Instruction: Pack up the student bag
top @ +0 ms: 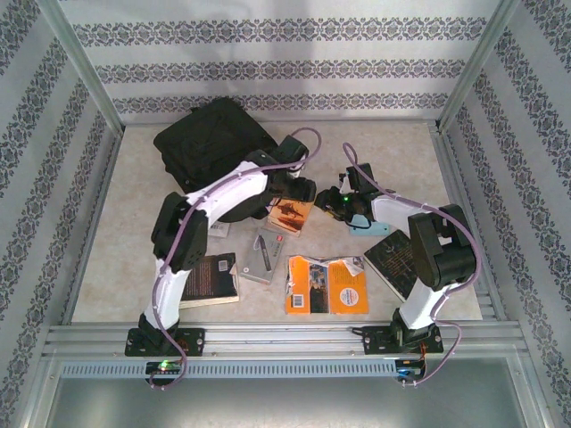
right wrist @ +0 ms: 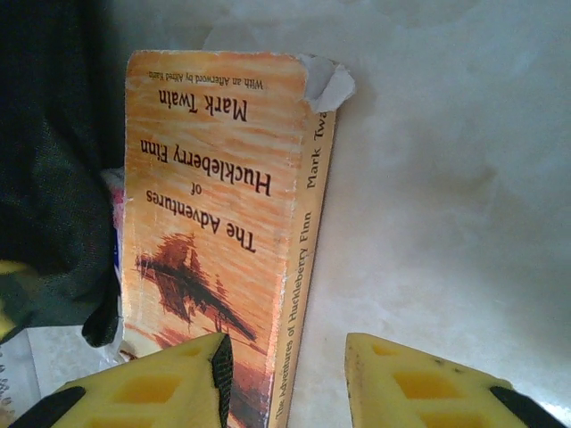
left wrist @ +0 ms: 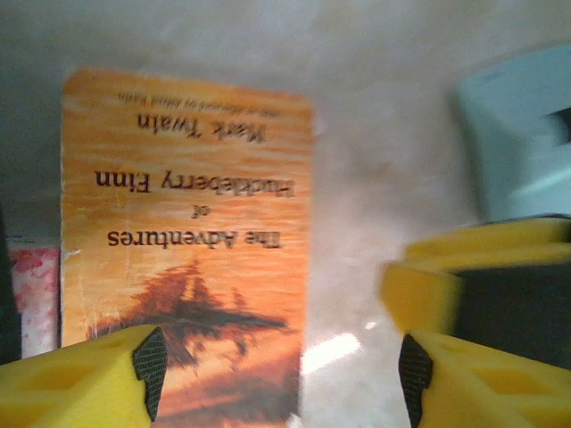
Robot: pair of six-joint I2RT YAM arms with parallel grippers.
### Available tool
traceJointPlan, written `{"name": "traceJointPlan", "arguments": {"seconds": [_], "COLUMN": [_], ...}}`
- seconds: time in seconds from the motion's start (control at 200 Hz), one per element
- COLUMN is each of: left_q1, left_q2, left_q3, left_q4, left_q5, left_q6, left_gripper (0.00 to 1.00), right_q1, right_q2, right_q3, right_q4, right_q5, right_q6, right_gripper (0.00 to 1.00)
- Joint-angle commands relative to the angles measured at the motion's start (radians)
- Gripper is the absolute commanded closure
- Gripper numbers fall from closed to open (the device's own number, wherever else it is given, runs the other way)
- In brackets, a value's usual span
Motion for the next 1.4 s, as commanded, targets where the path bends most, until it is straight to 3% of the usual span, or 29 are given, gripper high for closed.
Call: {"name": "traceJointPlan", "arguments": {"seconds": [0.0,0.215,0.445,0.605,0.834,0.914,1.189,1.394], "left_q1": [0.002,0.046,0.077,0.077,0.077,0.077,0.077,0.080], "left_q2": [0.032,0.032,0.022,0.055,0.076,0.089,0.094,0.085], "left_q3": [0.019,-0.046,-0.097,-0.113,-0.163,-0.163,-0.196,-0.200], "left_q4": [-0.045,-0.034,0.003,0.031,0.121,0.129,0.176,0.191], "left_q5": [-0.083,-0.161,-0.146,-0.077,0.055,0.081,0.161,0.199], "left_q6": [-0.035,-0.037,-0.024,-0.035,-0.077,-0.086,-0.103,-0.106], "left_gripper": [0.27,0.27,0.28,0.30,0.39,0.44,0.81,0.89], "right_q1": [0.011,0.049,0.066,0.064,0.063,0.058,0.048,0.044], "right_q2": [-0.020,0.029,0.078,0.122,0.210,0.232,0.215,0.176], "right_q3": [-0.009,0.027,0.065,0.100,0.132,0.132,0.065,0.036], "right_q4": [-0.017,-0.047,-0.071,-0.095,0.015,0.092,0.392,0.367], "right_q5": [0.012,0.007,0.013,0.030,-0.072,-0.124,-0.258,-0.246], "right_q6": [0.008,-0.011,-0.024,-0.021,0.070,0.132,0.301,0.265], "right_gripper": [0.62,0.61,0.60,0.54,0.51,0.51,0.52,0.59]}}
